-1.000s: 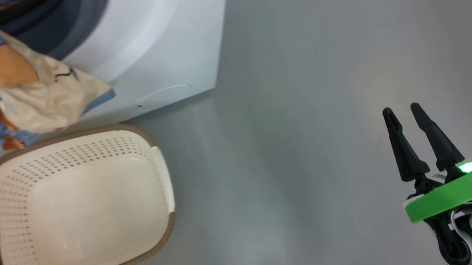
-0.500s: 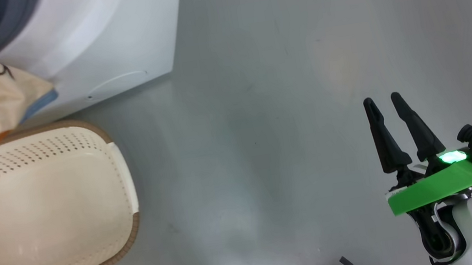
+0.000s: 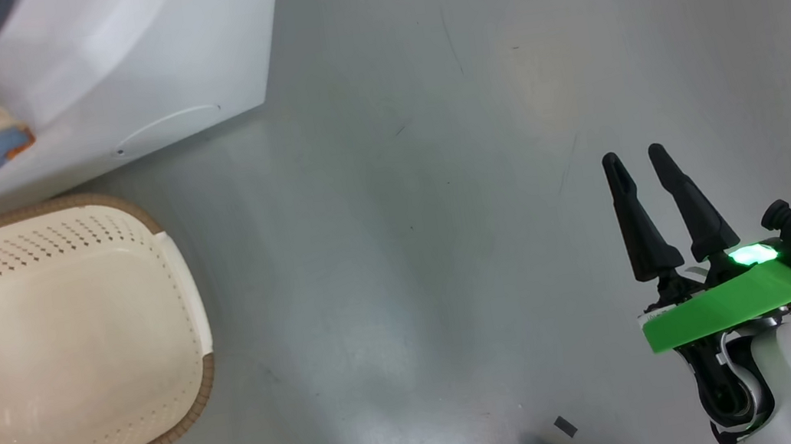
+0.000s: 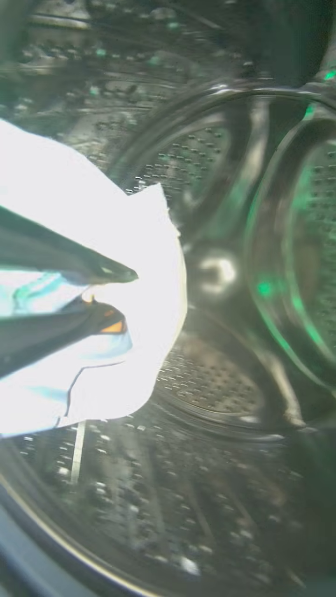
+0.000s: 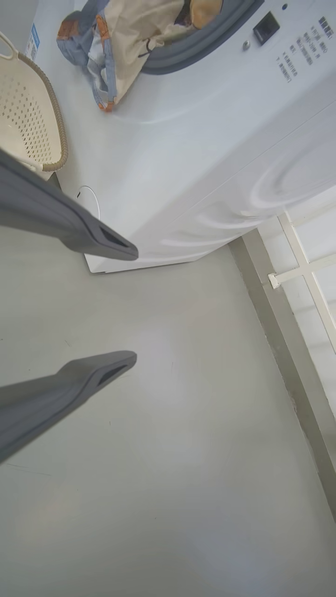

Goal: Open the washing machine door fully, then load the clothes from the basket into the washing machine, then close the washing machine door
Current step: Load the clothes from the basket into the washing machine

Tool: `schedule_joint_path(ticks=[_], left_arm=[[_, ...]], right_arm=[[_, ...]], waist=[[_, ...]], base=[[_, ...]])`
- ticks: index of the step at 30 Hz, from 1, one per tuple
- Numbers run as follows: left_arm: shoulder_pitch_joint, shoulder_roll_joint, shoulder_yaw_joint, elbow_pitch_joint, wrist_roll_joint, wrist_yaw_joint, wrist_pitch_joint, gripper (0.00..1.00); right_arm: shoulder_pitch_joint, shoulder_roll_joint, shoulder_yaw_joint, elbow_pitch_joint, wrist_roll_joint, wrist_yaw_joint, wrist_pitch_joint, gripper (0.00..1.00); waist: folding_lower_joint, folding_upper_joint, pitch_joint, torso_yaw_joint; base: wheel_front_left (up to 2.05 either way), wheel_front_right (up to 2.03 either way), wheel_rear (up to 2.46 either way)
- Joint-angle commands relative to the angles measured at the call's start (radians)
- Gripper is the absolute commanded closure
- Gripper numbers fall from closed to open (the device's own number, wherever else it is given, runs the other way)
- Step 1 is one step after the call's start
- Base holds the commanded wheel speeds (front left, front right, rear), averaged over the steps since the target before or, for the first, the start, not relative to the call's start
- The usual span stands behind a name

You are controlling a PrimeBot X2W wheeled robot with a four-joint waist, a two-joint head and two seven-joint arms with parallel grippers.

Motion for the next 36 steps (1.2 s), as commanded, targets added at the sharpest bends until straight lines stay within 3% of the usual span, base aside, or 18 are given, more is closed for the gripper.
schedule_joint_path(ticks=[1, 2, 3, 17, 36], left_arm=[[0.023, 0.041, 0.006, -0.013, 0.011, 0.001, -0.005, 0.41], [0.025, 0.04, 0.005, 0.001, 0.012, 0.0, -0.005, 0.04], [0.027, 0.039, 0.01, 0.015, 0.008, 0.0, -0.005, 0.0], [0.082, 0.009, 0.014, 0.057, -0.016, -0.003, -0.005, 0.0], [0.303, -0.048, -0.001, -0.077, -0.085, -0.003, -0.005, 0.0]], right_arm=[[0.003, -0.004, 0.019, -0.022, 0.011, 0.002, -0.005, 0.0], [0.004, -0.005, 0.019, -0.021, 0.011, 0.002, -0.005, 0.0], [0.004, -0.005, 0.019, -0.021, 0.011, 0.002, -0.005, 0.0], [0.005, -0.023, 0.015, -0.021, 0.007, 0.002, -0.005, 0.0], [0.016, -0.051, -0.008, -0.029, -0.001, 0.002, -0.005, 0.0]], waist=[[0.0, 0.0, -0.002, 0.002], [0.0, 0.0, -0.003, 0.004], [0.0, 0.0, -0.004, 0.006], [0.0, 0.0, -0.029, 0.037], [0.0, 0.0, -0.053, 0.104]], base=[[0.0, 0.0, 0.0], [0.0, 0.0, 0.0], [0.0, 0.0, 0.0], [0.0, 0.0, 0.0], [0.0, 0.0, 0.0]])
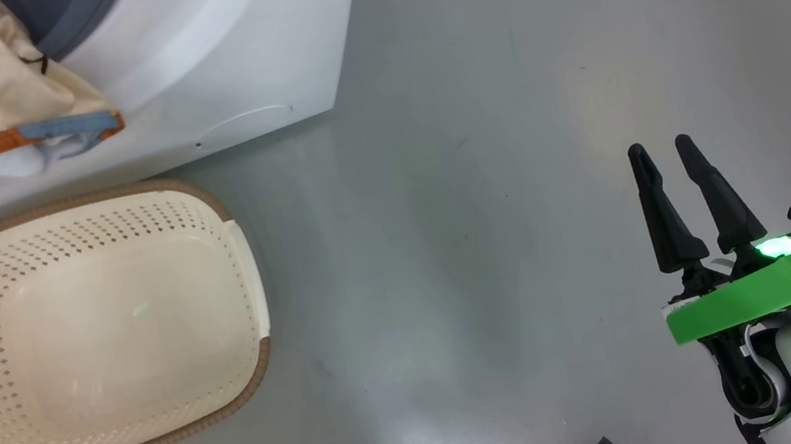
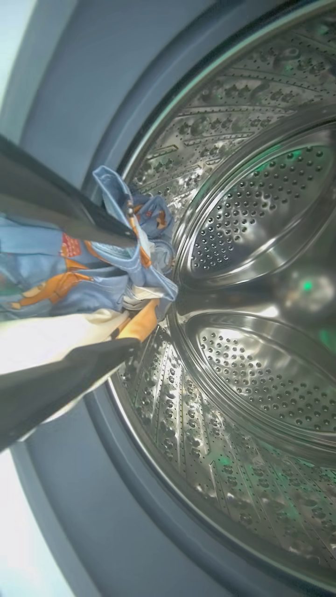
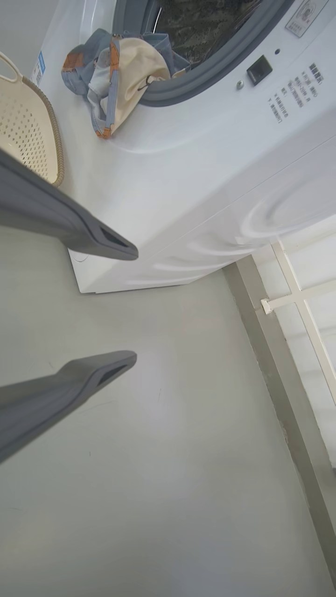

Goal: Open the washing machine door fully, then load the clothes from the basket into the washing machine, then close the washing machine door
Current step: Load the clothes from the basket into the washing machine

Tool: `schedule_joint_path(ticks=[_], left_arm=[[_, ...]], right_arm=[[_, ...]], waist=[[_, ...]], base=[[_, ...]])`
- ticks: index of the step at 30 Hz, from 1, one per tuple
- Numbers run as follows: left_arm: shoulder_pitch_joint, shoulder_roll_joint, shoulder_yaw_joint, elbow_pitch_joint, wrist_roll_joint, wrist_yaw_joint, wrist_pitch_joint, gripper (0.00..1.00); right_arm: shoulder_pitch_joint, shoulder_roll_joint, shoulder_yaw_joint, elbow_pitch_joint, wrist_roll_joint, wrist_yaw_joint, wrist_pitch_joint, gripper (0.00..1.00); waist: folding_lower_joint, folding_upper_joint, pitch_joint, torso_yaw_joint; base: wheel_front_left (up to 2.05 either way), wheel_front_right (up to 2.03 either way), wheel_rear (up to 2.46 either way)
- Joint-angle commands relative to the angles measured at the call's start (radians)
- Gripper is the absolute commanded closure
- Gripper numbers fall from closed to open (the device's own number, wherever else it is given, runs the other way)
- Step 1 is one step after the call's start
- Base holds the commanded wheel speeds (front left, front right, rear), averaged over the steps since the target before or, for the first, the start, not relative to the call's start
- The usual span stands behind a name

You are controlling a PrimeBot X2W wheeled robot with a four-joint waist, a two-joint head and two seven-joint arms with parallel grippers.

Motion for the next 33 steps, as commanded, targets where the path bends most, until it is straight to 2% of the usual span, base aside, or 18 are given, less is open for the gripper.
schedule_joint_path(ticks=[1, 16, 28, 33], left_arm=[[0.051, 0.032, 0.017, -0.05, -0.005, -0.003, -0.005, 0.0], [0.351, -0.042, 0.025, -0.279, 0.018, -0.003, -0.005, 0.0], [0.675, -0.127, 0.101, -0.493, 0.018, -0.003, -0.005, 0.0], [0.759, -0.151, 0.116, -0.562, 0.031, -0.003, -0.005, 0.0]], right_arm=[[0.016, -0.016, 0.011, -0.025, 0.0, 0.002, -0.005, 0.0], [0.028, -0.042, -0.008, -0.029, -0.005, 0.002, -0.005, 0.0], [0.044, -0.07, -0.014, -0.027, -0.006, 0.002, -0.005, 0.0], [0.048, -0.077, -0.013, -0.024, -0.006, 0.002, -0.005, 0.0]], waist=[[0.0, -0.0001, -0.005, 0.015], [0.0, -0.0001, -0.033, 0.078], [0.0, -0.0001, -0.058, 0.111], [0.0, -0.0001, -0.066, 0.117]], base=[[0.0, 0.0, 0.0], [0.0, 0.0, 0.0], [0.0, 0.0, 0.0], [0.0, 0.0, 0.0]])
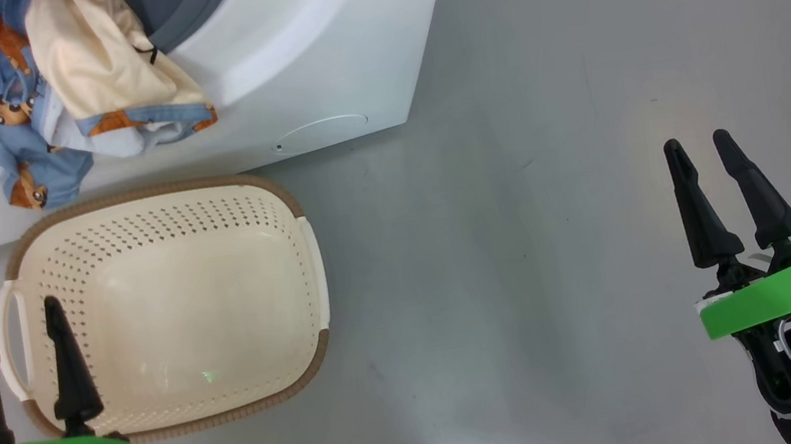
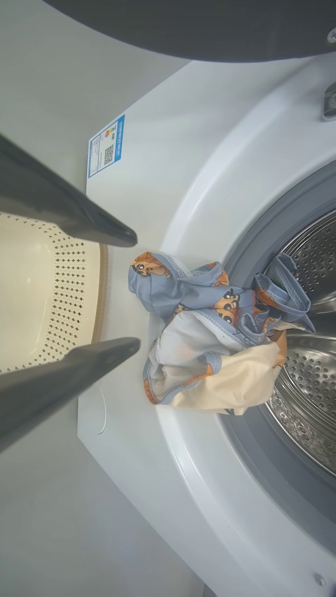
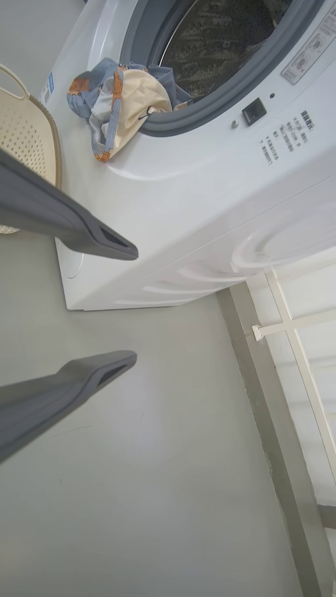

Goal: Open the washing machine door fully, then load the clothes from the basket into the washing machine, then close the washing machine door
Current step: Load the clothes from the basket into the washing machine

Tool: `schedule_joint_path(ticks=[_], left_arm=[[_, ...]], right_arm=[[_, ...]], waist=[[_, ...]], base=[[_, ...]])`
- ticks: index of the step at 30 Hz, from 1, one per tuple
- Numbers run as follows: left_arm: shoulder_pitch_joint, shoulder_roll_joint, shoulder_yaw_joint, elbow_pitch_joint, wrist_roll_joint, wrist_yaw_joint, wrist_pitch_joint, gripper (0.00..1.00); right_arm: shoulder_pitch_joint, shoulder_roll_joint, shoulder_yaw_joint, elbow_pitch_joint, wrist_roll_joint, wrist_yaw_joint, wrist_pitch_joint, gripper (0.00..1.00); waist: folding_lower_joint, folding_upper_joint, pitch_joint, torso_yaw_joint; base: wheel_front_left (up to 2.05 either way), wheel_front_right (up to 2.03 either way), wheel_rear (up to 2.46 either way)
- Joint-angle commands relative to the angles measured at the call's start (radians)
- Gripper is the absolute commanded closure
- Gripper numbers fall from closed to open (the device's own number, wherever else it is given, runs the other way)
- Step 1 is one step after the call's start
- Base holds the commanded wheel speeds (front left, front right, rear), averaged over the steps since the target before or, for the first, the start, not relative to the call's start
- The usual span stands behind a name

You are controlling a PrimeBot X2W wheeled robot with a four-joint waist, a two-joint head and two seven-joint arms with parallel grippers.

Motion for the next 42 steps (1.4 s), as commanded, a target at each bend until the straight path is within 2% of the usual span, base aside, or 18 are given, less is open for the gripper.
schedule_joint_path(ticks=[1, 11, 22, 36, 42], left_arm=[[0.025, 0.013, 0.035, -0.039, 0.012, -0.003, -0.006, 0.0], [0.035, -0.004, 0.028, -0.06, 0.019, -0.003, -0.006, 0.0], [0.001, 0.002, -0.002, -0.028, 0.01, -0.003, -0.006, 0.0], [-0.25, 0.062, -0.099, 0.23, -0.014, -0.003, -0.006, 0.0], [-0.374, 0.091, -0.105, 0.375, -0.031, -0.003, -0.006, 0.0]], right_arm=[[0.035, -0.014, 0.018, -0.021, 0.0, 0.002, -0.005, 0.0], [0.033, -0.02, 0.025, -0.02, 0.001, 0.002, -0.005, 0.0], [0.036, -0.018, 0.027, -0.02, 0.001, 0.002, -0.005, 0.0], [0.011, -0.003, 0.049, -0.023, 0.003, 0.002, -0.005, 0.0], [-0.002, 0.006, 0.055, -0.024, 0.005, 0.002, -0.005, 0.0]], waist=[[0.0, 0.0, -0.001, 0.003], [0.0, 0.0, -0.002, 0.006], [0.0, 0.0, 0.0, 0.005], [0.0, 0.0, 0.037, -0.019], [0.0, 0.0, 0.063, -0.04]], base=[[0.0, 0.0, 0.0], [0.0, 0.0, 0.0], [0.0, 0.0, 0.0], [0.0, 0.0, 0.0], [0.0, 0.0, 0.0]])
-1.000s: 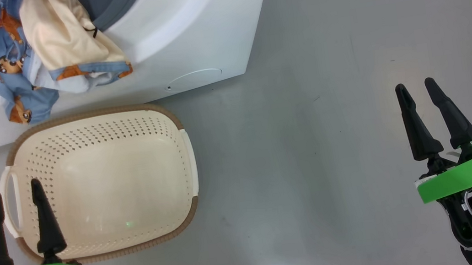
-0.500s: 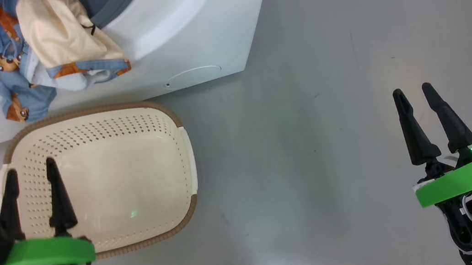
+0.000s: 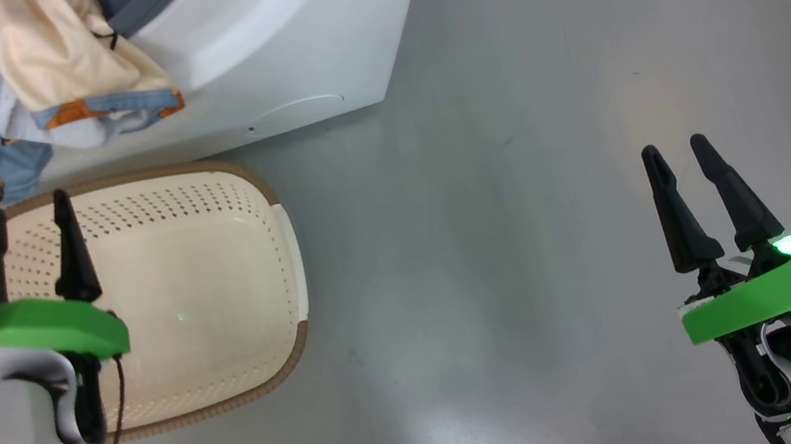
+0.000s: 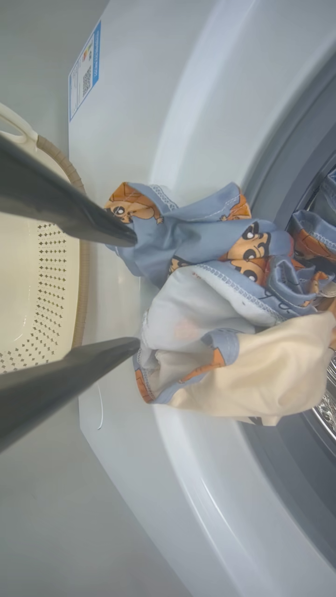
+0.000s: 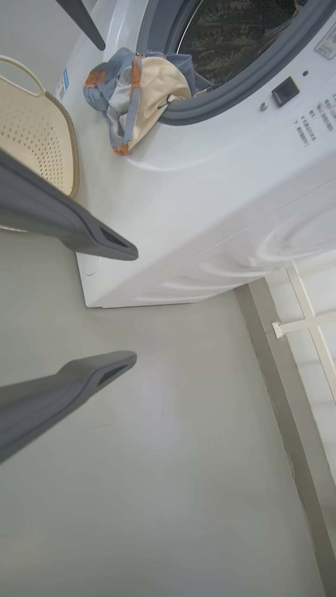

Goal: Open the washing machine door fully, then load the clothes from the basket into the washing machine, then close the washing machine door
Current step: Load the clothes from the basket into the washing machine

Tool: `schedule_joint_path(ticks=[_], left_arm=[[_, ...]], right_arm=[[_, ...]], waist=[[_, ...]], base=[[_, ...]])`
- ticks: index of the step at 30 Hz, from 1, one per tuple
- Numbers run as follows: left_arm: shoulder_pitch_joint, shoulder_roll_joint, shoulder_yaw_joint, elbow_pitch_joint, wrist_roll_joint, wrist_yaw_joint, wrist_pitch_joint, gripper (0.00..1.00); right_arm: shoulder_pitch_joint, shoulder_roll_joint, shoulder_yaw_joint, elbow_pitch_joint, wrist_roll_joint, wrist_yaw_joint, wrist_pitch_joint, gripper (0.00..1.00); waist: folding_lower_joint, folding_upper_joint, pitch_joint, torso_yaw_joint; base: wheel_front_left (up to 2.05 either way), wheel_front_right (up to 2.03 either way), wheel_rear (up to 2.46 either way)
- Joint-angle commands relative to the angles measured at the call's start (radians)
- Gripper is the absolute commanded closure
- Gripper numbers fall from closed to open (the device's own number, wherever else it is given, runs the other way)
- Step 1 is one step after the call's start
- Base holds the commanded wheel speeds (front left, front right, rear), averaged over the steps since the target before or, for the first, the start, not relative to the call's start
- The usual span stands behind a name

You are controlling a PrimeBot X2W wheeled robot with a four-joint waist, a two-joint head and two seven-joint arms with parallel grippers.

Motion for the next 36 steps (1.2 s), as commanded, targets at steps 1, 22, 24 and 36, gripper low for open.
schedule_joint_path(ticks=[1, 22, 24, 36], left_arm=[[-0.022, 0.041, 0.02, 0.0, -0.004, -0.003, -0.006, 0.0], [-0.317, 0.164, 0.015, 0.314, -0.029, -0.003, -0.006, 0.0], [-0.324, 0.167, 0.012, 0.318, -0.031, -0.003, -0.006, 0.0], [-0.332, 0.151, -0.026, 0.279, -0.089, -0.003, -0.006, 1.0]], right_arm=[[-0.001, -0.003, 0.022, -0.024, 0.004, 0.002, -0.005, 0.0], [-0.03, 0.025, 0.042, -0.029, 0.01, 0.002, -0.005, 0.0], [-0.031, 0.026, 0.043, -0.029, 0.011, 0.002, -0.005, 0.0], [-0.028, 0.033, 0.022, -0.032, 0.006, 0.002, -0.005, 0.0]], waist=[[0.0, 0.0, 0.012, -0.011], [0.0, 0.0, 0.076, -0.092], [0.0, 0.0, 0.077, -0.095], [0.0, 0.0, 0.075, -0.088]], base=[[0.0, 0.0, 0.0], [0.0, 0.0, 0.0], [0.0, 0.0, 0.0], [0.0, 0.0, 0.0]])
